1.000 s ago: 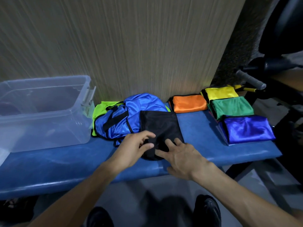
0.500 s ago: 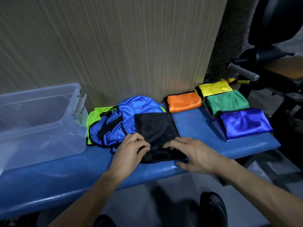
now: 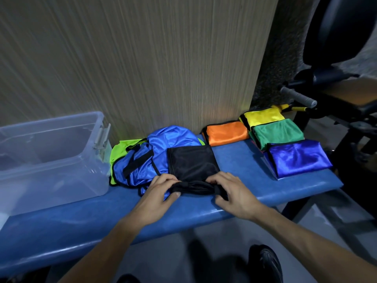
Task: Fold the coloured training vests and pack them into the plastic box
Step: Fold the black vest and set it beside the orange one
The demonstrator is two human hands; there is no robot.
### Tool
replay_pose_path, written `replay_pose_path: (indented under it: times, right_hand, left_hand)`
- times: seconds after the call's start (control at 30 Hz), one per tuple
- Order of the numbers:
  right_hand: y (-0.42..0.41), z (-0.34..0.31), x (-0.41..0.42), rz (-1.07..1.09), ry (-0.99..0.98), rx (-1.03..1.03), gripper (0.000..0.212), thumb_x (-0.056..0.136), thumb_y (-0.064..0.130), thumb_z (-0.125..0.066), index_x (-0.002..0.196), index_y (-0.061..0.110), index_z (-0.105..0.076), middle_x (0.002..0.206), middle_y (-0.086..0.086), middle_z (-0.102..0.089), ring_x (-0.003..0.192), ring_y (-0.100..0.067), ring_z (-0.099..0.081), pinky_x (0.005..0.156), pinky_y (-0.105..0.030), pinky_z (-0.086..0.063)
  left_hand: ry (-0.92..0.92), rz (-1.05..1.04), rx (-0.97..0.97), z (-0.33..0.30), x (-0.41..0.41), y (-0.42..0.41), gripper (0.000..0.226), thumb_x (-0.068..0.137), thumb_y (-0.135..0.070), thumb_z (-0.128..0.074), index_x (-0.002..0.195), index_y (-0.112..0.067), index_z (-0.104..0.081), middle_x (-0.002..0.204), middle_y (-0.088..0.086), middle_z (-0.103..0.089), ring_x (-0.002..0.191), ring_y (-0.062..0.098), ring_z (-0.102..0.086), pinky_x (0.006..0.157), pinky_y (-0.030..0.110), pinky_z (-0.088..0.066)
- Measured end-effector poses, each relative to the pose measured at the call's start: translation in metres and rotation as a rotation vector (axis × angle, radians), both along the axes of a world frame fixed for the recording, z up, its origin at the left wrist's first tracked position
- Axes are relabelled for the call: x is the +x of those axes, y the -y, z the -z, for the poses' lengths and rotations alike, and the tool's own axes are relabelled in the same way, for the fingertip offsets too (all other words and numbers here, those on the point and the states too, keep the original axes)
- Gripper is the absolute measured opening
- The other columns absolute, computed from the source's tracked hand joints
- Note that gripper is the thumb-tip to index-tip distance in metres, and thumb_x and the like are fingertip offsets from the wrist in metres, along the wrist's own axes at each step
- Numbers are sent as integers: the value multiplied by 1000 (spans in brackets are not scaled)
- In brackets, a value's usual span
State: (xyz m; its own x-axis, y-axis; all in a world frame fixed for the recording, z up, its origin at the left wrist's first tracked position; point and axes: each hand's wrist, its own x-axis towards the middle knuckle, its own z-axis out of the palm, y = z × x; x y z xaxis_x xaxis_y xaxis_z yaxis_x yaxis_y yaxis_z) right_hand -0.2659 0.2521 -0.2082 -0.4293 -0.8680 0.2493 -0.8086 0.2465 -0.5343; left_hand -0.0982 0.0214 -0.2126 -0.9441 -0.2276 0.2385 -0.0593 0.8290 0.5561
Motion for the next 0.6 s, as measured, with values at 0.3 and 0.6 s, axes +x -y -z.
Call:
replay_pose_path:
  times: [0.3, 0.6]
  right_hand:
    - [-29, -42, -19, -49, 469, 16, 24, 86, 17, -71, 110, 22, -72, 108, 6, -74, 105, -12, -68, 95, -29, -51]
    - [-5, -43, -28, 131, 420, 131, 19, 99, 23, -65, 115, 25, -74, 112, 7, -74, 110, -14, -66, 105, -36, -48]
  left_hand:
    - [-43, -52, 156, -12, 14, -29, 65, 90, -78, -39, 77, -21, -66, 103, -23, -57, 106, 2, -47, 93, 14, -36]
    - [-8, -243, 342, -22, 15, -52, 53, 99, -45, -57, 62, -22, -27, 54, -11, -26, 54, 5, -26, 53, 27, -22]
